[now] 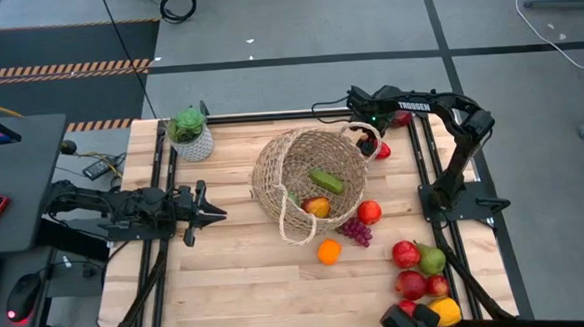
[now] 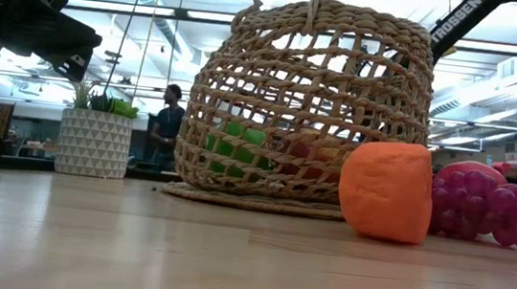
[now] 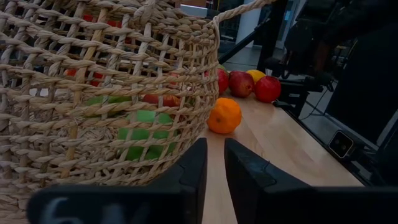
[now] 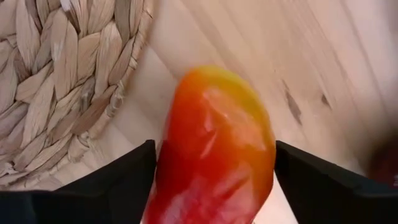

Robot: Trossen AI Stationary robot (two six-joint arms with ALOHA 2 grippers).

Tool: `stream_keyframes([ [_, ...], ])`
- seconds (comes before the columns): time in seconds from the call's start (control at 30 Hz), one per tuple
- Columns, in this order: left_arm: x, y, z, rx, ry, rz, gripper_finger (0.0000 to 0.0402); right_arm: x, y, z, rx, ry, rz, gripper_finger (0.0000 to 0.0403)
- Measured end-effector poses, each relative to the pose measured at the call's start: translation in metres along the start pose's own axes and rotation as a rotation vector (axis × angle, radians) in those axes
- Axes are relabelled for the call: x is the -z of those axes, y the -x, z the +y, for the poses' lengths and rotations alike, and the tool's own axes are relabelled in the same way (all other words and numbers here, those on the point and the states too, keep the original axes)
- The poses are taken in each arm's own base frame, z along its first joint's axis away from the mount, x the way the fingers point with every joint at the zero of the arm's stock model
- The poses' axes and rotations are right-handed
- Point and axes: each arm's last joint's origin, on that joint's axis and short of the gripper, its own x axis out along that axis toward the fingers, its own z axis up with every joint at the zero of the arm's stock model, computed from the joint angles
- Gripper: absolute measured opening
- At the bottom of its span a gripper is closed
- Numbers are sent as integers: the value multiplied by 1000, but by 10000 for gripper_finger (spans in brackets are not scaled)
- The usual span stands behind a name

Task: Build produce basket
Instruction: Put the red mango into the woven basket

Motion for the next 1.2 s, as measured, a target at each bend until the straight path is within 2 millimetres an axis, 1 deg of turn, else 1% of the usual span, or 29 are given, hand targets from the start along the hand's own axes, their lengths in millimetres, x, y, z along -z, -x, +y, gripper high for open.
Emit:
stream_keyframes([
  [0.13, 0, 0, 0, 0, 0, 0, 57, 0, 0, 0, 0, 1, 0, 291],
  [0.23, 0, 0, 0, 0, 0, 0, 56, 0, 0, 0, 0, 1, -2, 283],
  [0.5, 0, 0, 0, 0, 0, 0, 63, 1, 0, 0, -3, 1, 12, 282],
  [0.7, 0, 0, 0, 0, 0, 0, 57, -2, 9, -3, -4, -8, 7, 282],
  [0.8, 0, 0, 0, 0, 0, 0, 56, -9, 19, -9, 2, -22, -28, 282],
  [0.93, 0, 0, 0, 0, 0, 0, 60, -16, 37, -16, 8, -38, -56, 282],
  [1.2, 0, 0, 0, 0, 0, 0, 59, -38, 86, -29, 50, -28, -228, 282],
])
